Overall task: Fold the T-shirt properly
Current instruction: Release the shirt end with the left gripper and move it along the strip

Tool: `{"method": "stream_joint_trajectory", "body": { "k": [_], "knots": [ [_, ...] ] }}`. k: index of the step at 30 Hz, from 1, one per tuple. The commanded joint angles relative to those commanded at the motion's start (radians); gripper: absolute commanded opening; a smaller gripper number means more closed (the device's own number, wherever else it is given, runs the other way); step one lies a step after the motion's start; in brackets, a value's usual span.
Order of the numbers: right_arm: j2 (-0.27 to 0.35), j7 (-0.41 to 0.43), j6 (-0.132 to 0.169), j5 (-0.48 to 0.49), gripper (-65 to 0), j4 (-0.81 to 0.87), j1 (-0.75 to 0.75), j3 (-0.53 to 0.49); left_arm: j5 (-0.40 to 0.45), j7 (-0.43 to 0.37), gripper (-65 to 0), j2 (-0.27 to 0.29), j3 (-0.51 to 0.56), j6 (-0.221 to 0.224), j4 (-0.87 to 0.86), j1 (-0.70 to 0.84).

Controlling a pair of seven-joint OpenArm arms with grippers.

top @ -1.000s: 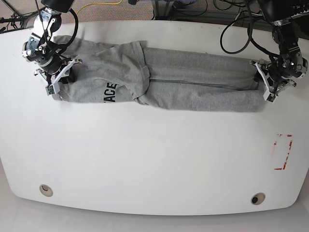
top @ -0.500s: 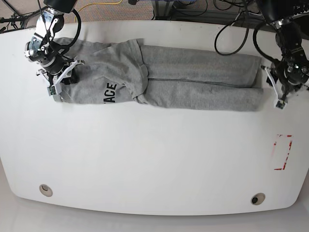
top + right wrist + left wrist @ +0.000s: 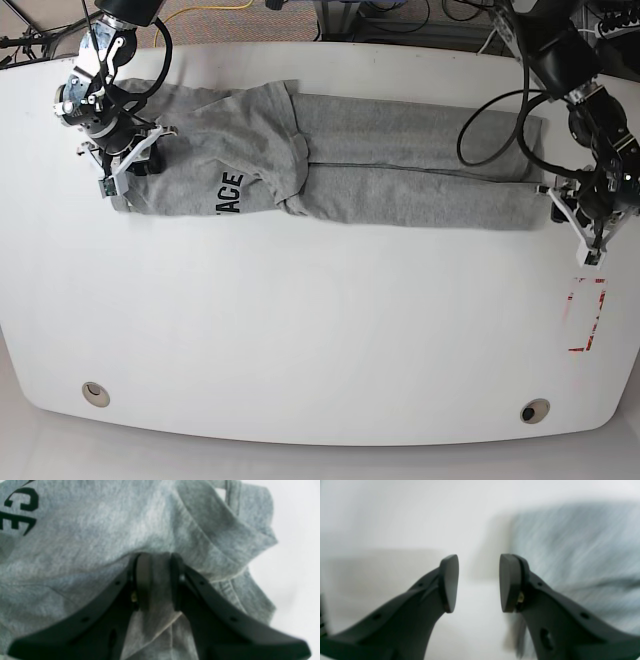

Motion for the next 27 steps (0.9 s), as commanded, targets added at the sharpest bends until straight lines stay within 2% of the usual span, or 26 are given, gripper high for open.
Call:
{"method": "stream_joint_trajectory", "body": {
  "k": [11,17,27],
  "knots": [
    [0.0,0.002,0.0,0.003,-52.8,0.0,0.0,0.0,-0.003,-0.006,-39.4,0.023,-0.026,0.0,-0.184,-0.106],
    [0.0,0.002,0.0,0.005,-52.8,0.0,0.0,0.0,-0.005,-0.089,-39.4,0.041,-0.028,0.0,-0.269,-0.115],
    [0.0,0.002,0.0,0.008,-52.8,0.0,0.0,0.0,-0.005,-0.095,-39.9,0.057,-0.026,0.0,-0.322,-0.114]
  ]
}}
